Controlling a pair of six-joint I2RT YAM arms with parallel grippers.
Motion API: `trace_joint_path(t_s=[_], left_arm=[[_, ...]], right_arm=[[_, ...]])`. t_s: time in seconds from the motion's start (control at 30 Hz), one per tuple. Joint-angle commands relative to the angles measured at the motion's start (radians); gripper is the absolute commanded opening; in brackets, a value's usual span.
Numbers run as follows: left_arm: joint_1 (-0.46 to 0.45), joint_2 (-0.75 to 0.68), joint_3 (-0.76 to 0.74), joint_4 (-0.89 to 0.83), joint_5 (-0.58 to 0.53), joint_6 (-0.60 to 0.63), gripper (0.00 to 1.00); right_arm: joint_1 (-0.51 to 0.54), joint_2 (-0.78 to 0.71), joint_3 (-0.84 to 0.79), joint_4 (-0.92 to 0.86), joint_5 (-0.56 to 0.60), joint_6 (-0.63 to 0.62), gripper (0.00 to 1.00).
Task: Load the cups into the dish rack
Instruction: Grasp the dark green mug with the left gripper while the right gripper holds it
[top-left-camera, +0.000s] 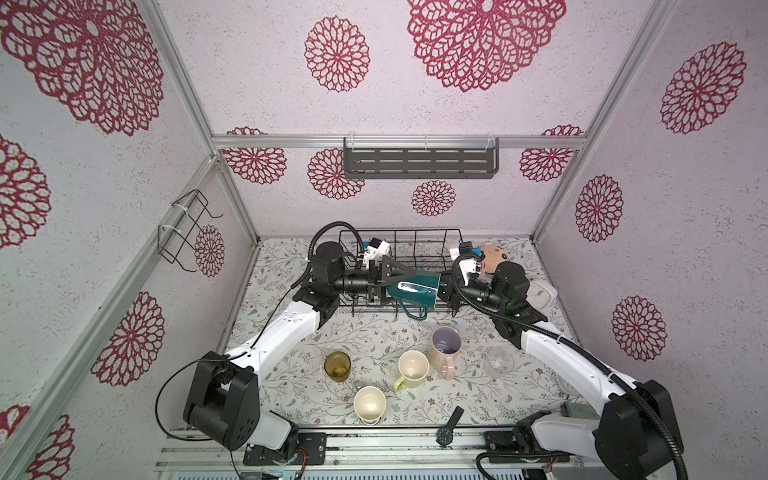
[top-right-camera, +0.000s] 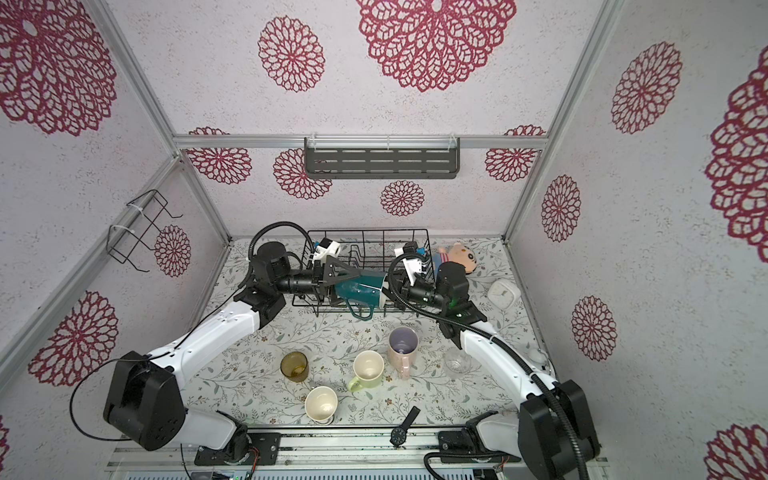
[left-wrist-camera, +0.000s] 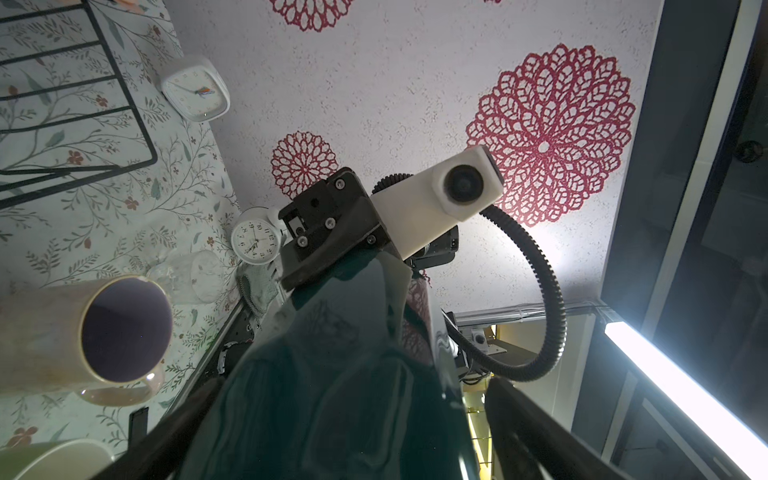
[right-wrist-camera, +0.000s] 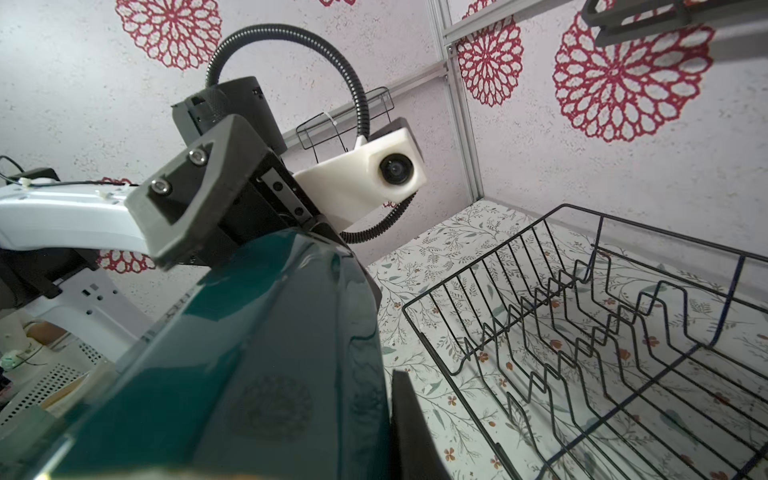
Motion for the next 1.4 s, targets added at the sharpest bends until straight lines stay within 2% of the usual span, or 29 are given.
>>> trace_joint_path(t_s=[0.0, 0.13, 0.33, 0.5, 0.63, 0.77, 0.83, 0.93, 1.0, 1.2, 1.37], left_arm=[[-0.034, 0.01, 0.006, 0.139, 0.042, -0.091, 0.99], [-0.044, 0.031, 0.0, 0.193, 0.018, -0.163, 0.98], [-0.066, 0.095, 0.044, 0.243, 0.01, -0.176, 0.98], [-0.092, 0.181, 0.109, 0.392, 0.031, -0.287, 0.98], [-0.096, 0.253, 0.134, 0.596, 0.052, -0.441, 0.95], [-0.102, 0.321, 0.166, 0.729, 0.052, -0.546, 0.93], [-0.107, 0.337, 0.178, 0.73, 0.054, -0.552, 0.92], [-0.108, 0.337, 0.182, 0.673, 0.058, -0.517, 0.91], [-0.103, 0.339, 0.182, 0.635, 0.066, -0.497, 0.88], [-0.084, 0.323, 0.171, 0.604, 0.067, -0.472, 0.83], [-0.088, 0.301, 0.172, 0.576, 0.058, -0.43, 0.86]], right_arm=[[0.002, 0.019, 0.052, 0.084, -0.031, -0.09, 0.0], [0.002, 0.004, 0.043, 0.055, 0.02, -0.139, 0.0], [0.001, 0.031, 0.052, 0.02, -0.011, -0.185, 0.0], [-0.034, 0.029, 0.044, 0.023, 0.004, -0.189, 0.0], [-0.117, 0.041, 0.014, 0.134, -0.065, -0.082, 0.0], [-0.127, 0.073, -0.018, 0.286, -0.171, 0.032, 0.0], [-0.128, 0.077, -0.009, 0.245, -0.181, 0.016, 0.0], [-0.13, 0.066, 0.017, 0.102, -0.162, -0.086, 0.0], [-0.134, 0.059, 0.028, 0.053, -0.147, -0.118, 0.0], [-0.153, 0.07, 0.05, 0.017, -0.115, -0.102, 0.0], [-0.16, 0.094, 0.092, -0.042, -0.104, -0.089, 0.0]])
